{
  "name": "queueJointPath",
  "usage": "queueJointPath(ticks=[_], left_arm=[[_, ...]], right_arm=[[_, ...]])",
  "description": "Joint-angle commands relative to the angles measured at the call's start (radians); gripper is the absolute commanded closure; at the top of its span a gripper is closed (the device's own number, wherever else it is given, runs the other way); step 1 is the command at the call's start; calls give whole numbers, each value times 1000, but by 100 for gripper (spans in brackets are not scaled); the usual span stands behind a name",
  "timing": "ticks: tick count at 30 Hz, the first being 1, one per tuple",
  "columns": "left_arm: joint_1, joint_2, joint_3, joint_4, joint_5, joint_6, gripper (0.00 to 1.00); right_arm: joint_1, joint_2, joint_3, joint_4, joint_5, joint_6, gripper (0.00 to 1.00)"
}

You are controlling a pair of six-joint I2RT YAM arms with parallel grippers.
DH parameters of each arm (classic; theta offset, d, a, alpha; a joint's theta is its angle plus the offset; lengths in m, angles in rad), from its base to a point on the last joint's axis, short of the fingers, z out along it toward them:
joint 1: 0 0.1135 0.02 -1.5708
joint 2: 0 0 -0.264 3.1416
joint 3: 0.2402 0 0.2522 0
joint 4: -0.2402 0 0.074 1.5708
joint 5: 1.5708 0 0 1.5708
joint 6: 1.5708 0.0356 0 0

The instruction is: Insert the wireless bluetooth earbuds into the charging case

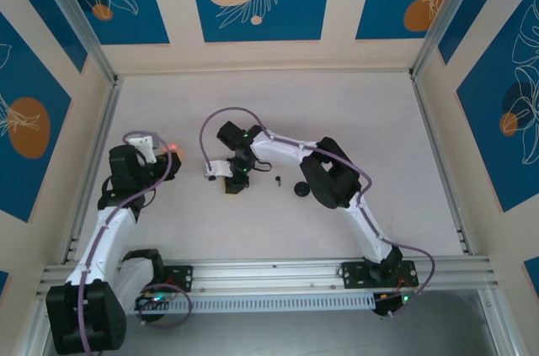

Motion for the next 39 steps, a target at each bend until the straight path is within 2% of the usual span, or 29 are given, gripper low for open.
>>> queueJointPath(ticks=[1, 9, 16, 23, 26, 32, 36, 39], left_arm=[[7, -21, 16, 31, 56, -4, 86], [-11, -30, 16, 24, 52, 9, 86], [-26, -32, 12, 30, 55, 9, 86], [-37, -31, 15, 29, 56, 7, 86], [-40, -31, 14, 30, 56, 8, 86], [-48, -32, 18, 19, 53, 13, 86], [-50, -33, 19, 16, 48, 17, 86], [-52, -31, 19, 12, 51, 20, 86]], right_arm=[[-4, -111, -117, 91, 27, 168, 82], [15, -293, -408, 277, 144, 588, 83], [56, -350, -499, 224, 340, 891, 83], [98, -406, -581, 236, 412, 1176, 80], [114, -416, -600, 236, 418, 1257, 72], [118, -496, -563, 194, 428, 1316, 56], [84, -562, -507, 93, 412, 1379, 52], [31, -559, -432, -55, 351, 1464, 51]])
